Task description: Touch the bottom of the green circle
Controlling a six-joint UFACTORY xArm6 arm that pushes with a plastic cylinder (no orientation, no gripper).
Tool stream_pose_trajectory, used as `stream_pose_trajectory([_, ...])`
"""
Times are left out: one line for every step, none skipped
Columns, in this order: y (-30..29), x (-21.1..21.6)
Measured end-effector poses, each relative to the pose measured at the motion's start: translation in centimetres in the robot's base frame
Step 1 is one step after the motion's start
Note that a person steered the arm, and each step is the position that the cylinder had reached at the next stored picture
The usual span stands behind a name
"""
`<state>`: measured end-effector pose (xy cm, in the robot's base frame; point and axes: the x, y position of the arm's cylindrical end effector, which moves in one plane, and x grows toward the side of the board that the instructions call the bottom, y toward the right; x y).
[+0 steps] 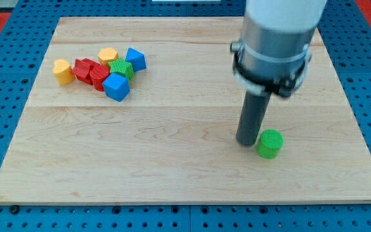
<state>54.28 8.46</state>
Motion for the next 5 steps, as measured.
stream_pose_trajectory([1.2, 5.1])
stream_pose_trajectory([3.8, 4.6])
stream_pose_trajectory([2.9, 2.7])
stream_pose_trajectory([5.5, 0.5])
stream_pose_trajectory([6.5, -1.3])
